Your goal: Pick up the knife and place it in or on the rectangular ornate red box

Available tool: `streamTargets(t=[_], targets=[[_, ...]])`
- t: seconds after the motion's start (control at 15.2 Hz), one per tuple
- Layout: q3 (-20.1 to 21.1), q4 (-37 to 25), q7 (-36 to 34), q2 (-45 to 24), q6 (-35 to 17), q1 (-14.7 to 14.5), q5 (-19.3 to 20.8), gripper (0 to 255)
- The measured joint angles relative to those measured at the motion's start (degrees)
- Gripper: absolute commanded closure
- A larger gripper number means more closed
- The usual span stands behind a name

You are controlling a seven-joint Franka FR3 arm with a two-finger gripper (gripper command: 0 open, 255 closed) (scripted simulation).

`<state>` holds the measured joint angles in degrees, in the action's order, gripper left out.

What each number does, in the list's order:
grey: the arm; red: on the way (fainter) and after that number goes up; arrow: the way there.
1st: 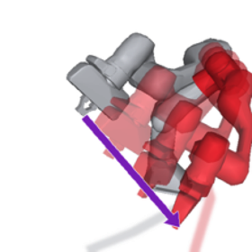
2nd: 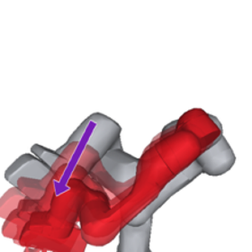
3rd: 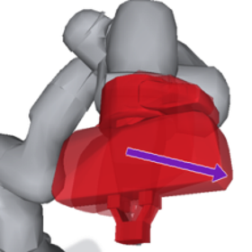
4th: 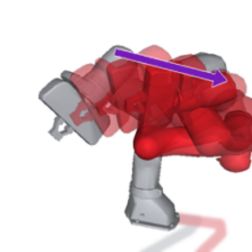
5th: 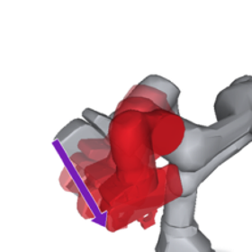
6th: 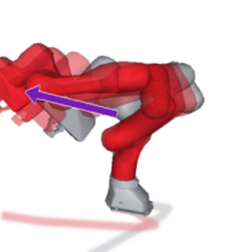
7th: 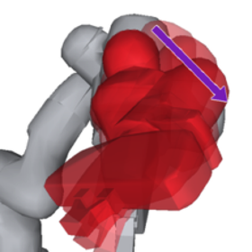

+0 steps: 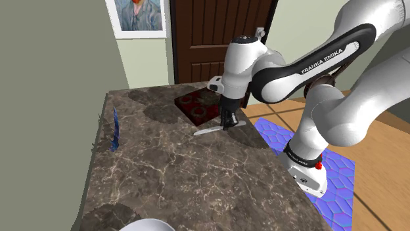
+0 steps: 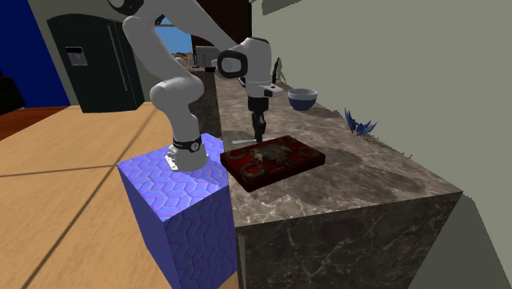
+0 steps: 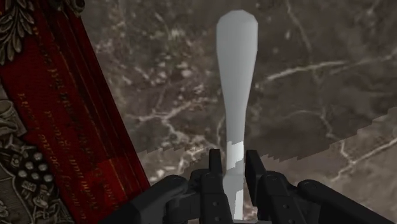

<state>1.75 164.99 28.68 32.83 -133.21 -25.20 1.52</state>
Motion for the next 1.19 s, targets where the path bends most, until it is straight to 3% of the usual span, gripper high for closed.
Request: streamTargets(t=[1.19], targets=[[-0.2, -9.1, 0.5, 8.2, 17.4, -0.3, -0.4, 255]])
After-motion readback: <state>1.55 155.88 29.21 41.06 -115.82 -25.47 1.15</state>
